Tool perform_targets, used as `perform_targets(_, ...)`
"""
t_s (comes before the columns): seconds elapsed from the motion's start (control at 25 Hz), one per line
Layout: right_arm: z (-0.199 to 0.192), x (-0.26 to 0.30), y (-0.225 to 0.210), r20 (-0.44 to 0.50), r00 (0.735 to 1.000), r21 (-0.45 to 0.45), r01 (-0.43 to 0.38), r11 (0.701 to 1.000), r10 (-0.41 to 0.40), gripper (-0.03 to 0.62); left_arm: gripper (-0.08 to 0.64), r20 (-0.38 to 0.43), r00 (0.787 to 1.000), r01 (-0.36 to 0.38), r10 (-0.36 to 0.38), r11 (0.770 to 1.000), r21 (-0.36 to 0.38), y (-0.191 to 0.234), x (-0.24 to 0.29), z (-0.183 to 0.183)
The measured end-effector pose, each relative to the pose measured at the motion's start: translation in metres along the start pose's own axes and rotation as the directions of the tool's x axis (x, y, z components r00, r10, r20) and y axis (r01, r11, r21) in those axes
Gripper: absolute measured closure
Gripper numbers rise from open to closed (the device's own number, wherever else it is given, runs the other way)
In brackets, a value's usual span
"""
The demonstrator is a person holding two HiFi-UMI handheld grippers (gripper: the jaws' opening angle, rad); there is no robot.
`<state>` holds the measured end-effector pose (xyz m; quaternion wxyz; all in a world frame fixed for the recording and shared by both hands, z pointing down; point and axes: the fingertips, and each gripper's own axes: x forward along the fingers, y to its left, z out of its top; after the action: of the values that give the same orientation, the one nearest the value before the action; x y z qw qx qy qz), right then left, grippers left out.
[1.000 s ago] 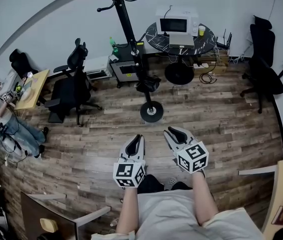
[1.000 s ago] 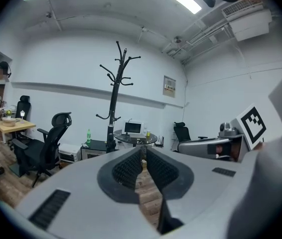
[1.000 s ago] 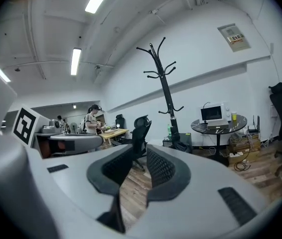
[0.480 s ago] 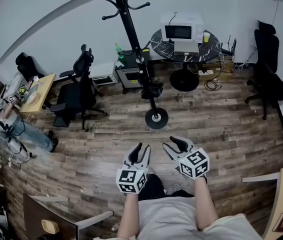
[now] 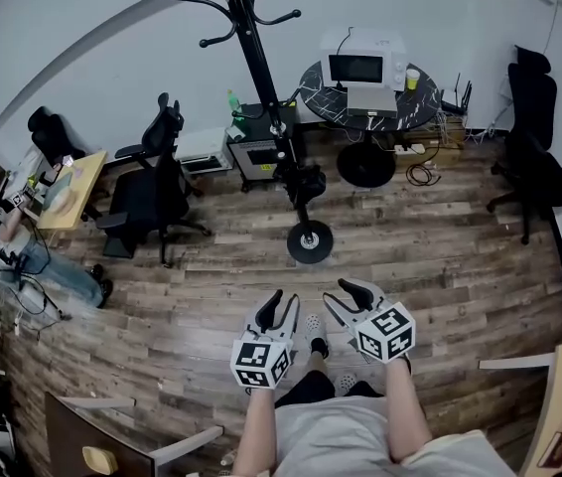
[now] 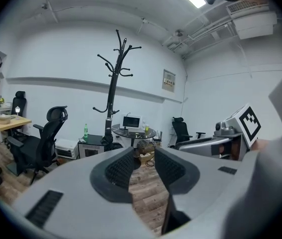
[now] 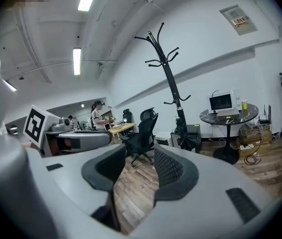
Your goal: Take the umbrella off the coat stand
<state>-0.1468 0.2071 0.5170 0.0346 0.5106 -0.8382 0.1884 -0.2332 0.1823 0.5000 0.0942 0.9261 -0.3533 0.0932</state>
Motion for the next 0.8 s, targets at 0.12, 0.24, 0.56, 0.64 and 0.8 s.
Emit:
perform_targets(0.12, 0.013, 0.005, -0.010, 0.015, 1.000, 0.010, 0.000, 1.000, 0.000, 0.407, 0.426, 0.017, 1.000, -0.004, 0.004, 1.000, -0.015, 0.009, 0.014, 0.008)
perform_targets(0.24, 0.023, 0.011, -0.024, 0.007, 1.000, -0.004, 0.014, 1.000, -0.014, 0.407, 0.426, 0.033, 0.999, -0.005, 0.006, 1.000, -0.026, 0.017, 0.028, 0.018)
perform_targets(0.56, 0.047, 0.051, -0.050, -0.029, 1.000, -0.036, 0.004, 0.999, -0.005, 0.407, 0.426, 0.059, 0.998, -0.019, 0.022, 0.998, -0.055, 0.050, 0.069, 0.042)
perform_targets(0.64, 0.054, 0.063, -0.058, -0.041, 0.999, -0.047, -0.003, 0.999, 0.001, 0.407, 0.426, 0.059, 0.998, -0.024, 0.027, 0.998, -0.064, 0.061, 0.081, 0.046)
perform_targets(0.8, 0.070, 0.088, -0.075, -0.054, 0.999, -0.067, -0.007, 0.998, 0.003, 0.407, 0.426, 0.067, 0.997, -0.031, 0.037, 0.996, -0.079, 0.084, 0.105, 0.057)
